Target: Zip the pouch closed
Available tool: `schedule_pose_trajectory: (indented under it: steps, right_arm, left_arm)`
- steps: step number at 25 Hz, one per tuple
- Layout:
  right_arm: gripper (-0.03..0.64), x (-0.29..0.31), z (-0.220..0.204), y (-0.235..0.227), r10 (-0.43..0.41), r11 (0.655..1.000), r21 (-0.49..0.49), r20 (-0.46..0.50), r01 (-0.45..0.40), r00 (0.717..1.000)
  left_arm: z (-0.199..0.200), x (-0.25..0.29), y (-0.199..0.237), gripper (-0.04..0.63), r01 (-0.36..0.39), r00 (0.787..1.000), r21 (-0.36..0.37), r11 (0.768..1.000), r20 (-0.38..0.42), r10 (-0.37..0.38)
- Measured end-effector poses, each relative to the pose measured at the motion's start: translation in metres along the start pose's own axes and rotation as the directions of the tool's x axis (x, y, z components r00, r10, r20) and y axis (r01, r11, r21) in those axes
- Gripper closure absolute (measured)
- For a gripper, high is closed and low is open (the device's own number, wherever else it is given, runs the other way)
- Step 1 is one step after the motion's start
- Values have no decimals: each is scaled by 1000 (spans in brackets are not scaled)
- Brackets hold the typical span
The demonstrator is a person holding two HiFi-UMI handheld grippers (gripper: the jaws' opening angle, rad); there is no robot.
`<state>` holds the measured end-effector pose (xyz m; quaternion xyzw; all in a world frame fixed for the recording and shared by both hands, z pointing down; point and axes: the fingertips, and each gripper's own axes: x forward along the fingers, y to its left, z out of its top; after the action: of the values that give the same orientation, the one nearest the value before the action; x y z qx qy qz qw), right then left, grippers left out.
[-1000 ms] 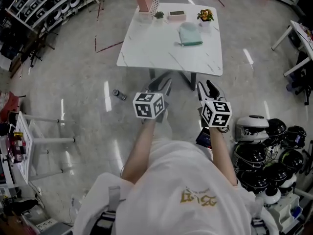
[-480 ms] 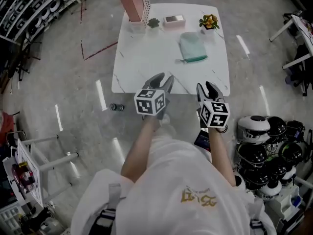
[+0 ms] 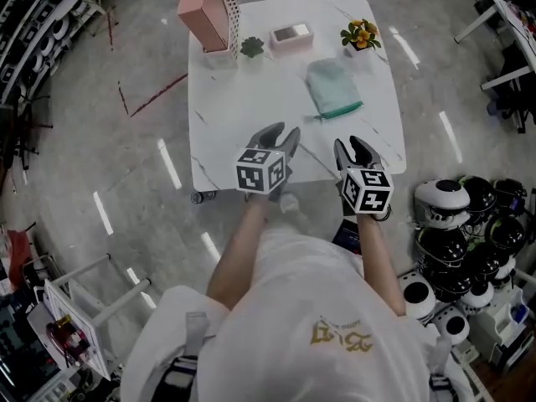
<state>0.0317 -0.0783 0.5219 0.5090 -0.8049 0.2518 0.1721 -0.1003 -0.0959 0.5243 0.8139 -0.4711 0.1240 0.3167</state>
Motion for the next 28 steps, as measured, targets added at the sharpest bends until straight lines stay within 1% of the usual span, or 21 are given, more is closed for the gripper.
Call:
schedule_pose_trajectory:
  steps: [2, 5, 7, 10, 15, 18, 22, 28]
  right_arm:
    - [459, 7, -1, 1, -12, 1000, 8, -9, 12, 1000]
    - [457, 15, -3, 6, 5, 999, 38, -33, -4, 999]
    - [457, 17, -2, 9, 15, 999, 53, -44, -13, 999]
    - [457, 17, 1, 5, 4, 999, 55, -47, -2, 999]
    - [457, 23, 2, -5, -8, 998, 58, -49, 11, 999]
    - [457, 33, 1, -6, 1, 999, 40, -63, 1, 998]
    - [457, 44, 0, -9, 20, 1000, 25, -87, -18, 996]
    - [459, 61, -9, -12, 40, 999, 34, -126, -36, 991]
  left_arm:
    - [0, 8, 4, 420, 26, 999, 12, 1000, -20, -25]
    - [-2, 19, 7, 422, 58, 997, 17, 998, -44, -58]
    - [-5, 25, 6, 422, 76, 995, 22, 997, -60, -75]
    - [-7, 32, 3, 423, 94, 993, 31, 995, -76, -91]
    - [-3, 42, 1, 425, 100, 992, 48, 994, -85, -96]
    - [0, 49, 4, 436, 101, 992, 45, 994, -86, -97]
    - [-2, 61, 6, 436, 94, 990, 51, 994, -109, -89]
    - [-8, 74, 11, 434, 87, 986, 67, 994, -146, -77]
